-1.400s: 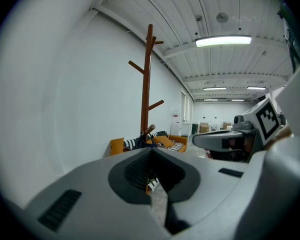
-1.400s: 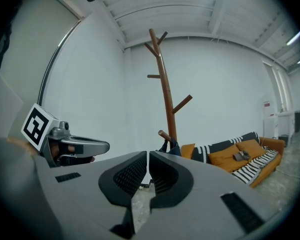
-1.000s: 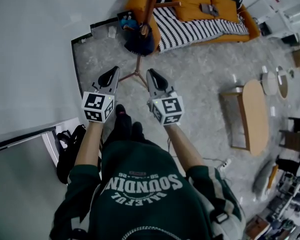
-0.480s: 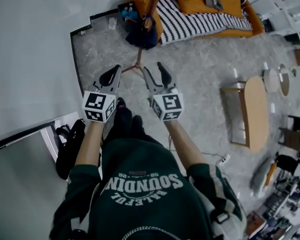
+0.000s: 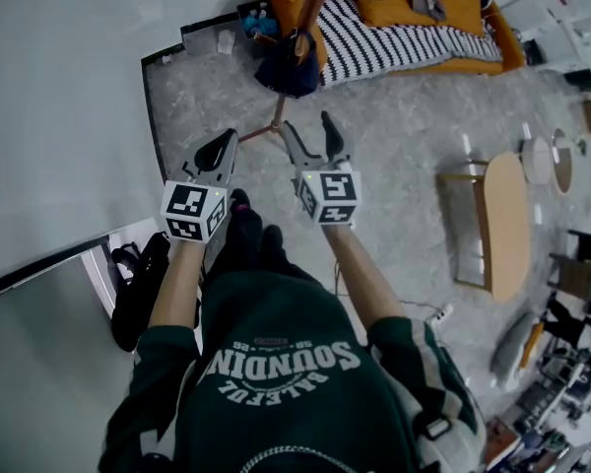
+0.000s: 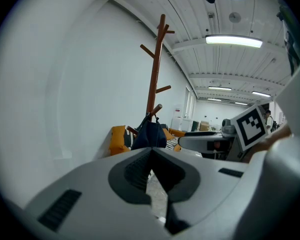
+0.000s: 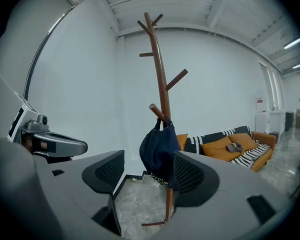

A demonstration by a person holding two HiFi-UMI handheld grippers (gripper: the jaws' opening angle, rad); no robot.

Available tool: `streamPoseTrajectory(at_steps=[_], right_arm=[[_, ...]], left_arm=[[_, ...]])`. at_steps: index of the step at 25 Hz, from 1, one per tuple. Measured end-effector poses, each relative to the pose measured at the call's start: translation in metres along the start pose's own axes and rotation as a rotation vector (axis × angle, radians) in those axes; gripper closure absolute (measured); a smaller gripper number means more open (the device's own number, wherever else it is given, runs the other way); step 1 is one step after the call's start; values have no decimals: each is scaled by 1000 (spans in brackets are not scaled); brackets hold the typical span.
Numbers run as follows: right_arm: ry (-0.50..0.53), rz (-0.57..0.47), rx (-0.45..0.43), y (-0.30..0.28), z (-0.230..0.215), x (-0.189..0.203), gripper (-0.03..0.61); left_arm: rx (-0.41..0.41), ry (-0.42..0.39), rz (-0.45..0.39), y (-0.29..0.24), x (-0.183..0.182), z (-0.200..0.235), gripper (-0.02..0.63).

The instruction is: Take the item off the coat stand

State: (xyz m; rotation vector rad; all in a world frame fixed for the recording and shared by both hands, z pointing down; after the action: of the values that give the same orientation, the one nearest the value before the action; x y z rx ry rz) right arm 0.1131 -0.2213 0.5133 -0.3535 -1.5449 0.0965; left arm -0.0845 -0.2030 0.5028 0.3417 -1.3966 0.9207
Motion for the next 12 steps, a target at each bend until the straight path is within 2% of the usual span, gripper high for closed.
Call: streamPoseTrajectory(at_steps=[12], right_arm=[[-18, 48, 21, -41, -5, 1, 267]], left_arm=[[-20, 28, -3, 4, 4, 17, 612]])
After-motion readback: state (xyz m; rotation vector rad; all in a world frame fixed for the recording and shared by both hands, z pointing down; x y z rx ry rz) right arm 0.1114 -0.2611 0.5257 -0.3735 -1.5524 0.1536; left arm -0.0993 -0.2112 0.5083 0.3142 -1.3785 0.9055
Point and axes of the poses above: the fingertips, and each gripper's own axes: y backward along the fingers, z to its left, x out of its underside, the point moved 7 cm from there along y, backward along the fingers, and after that the axes turned 12 degrees about x, right-handed, at the moved point
